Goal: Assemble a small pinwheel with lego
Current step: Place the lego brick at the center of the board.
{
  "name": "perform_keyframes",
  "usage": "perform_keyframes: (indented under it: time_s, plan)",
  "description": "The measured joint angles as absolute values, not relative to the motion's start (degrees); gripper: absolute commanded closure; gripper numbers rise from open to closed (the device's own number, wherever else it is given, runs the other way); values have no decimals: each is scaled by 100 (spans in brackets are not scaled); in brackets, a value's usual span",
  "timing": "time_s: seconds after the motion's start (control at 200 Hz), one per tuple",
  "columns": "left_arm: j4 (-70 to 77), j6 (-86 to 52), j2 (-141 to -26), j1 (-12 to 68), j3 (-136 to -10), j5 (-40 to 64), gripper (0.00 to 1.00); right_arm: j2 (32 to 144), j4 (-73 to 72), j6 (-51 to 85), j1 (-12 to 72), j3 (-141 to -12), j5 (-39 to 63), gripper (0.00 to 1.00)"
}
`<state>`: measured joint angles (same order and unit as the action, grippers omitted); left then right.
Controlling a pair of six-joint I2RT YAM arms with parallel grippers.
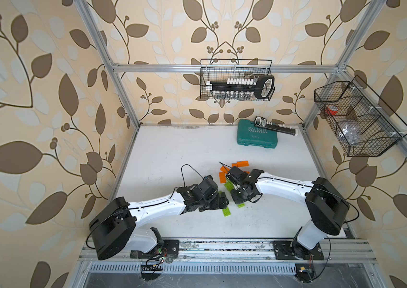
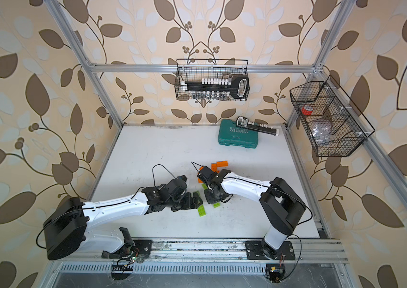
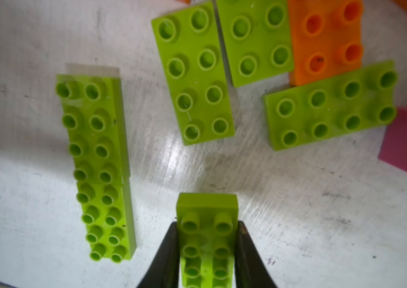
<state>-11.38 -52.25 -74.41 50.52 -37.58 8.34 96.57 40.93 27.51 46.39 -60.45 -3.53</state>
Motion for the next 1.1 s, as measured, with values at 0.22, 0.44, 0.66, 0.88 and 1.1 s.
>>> perform_keyframes:
  time_s: [0.22,0.44,0.66,0.88,1.1]
  plan:
    - [-891,-5614,-6799,4464,-2954,917,6,9944,4139,2628,4764,-6191,-342,72]
    - [-788,-5739,-6707,4189,-2744,1109,6,10149,4182,2628,4788,-6274,-395,72]
    - [-720,-5741,-6705,4117,-2744,1201,6,10263,4204,2668,4788,-6281,-405,58]
    - [-753,-5695,-6589,3830,-2744,1275,5,10221,4257,2700,4788,-6296,-475,55]
    - [-982,-5406,-6733,3581,-3002,1339,8,9714,4471,2797,4788,-6316,-532,72]
